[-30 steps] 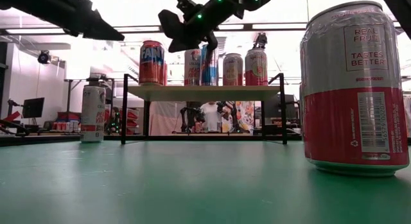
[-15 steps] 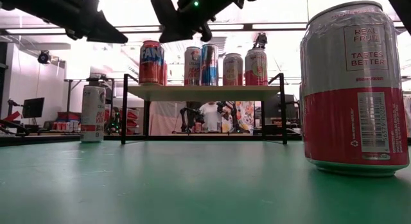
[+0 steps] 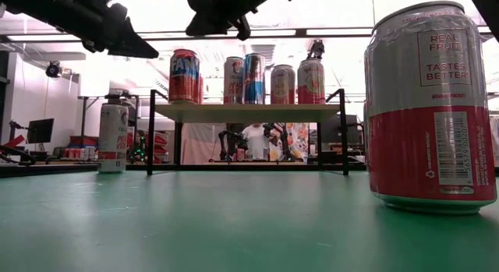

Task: Place canned beverage on shelf
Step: Put the orange soda can on the shelf aligned with other orange soda cans

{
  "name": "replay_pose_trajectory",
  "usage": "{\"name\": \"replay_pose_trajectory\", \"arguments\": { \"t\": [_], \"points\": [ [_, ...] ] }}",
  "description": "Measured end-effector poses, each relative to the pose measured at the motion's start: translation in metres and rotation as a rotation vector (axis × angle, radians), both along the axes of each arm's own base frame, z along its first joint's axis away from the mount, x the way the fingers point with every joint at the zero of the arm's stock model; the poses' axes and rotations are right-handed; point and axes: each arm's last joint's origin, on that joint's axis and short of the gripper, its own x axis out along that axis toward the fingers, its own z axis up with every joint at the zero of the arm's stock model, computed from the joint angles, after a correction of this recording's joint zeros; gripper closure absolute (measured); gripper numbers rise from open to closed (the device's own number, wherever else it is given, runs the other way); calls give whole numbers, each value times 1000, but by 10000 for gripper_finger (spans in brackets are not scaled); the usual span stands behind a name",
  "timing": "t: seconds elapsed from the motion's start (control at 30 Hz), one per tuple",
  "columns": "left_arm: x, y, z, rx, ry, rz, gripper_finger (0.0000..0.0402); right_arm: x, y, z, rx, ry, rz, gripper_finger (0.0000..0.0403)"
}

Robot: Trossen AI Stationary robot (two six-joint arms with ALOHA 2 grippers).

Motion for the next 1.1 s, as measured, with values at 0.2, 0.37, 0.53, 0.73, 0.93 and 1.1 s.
{"name": "replay_pose_trajectory", "arguments": {
  "t": [0.2,0.37,0.53,0.73,0.93,1.1],
  "points": [
    [1,0,3,30,-4,-8,310,2,-7,3,-2,-17,-14,394],
    [2,0,4,57,14,-10,310,16,-14,-5,-18,31,-19,394],
    [1,2,4,96,45,-6,310,20,-18,8,-15,116,-27,394],
    [-1,3,6,179,113,-24,310,16,-26,16,16,190,-56,394],
    [-7,4,6,222,163,-34,310,14,-41,21,17,153,-115,394],
    [-14,6,7,216,162,-10,310,13,-53,16,3,169,-196,394]
  ]
}}
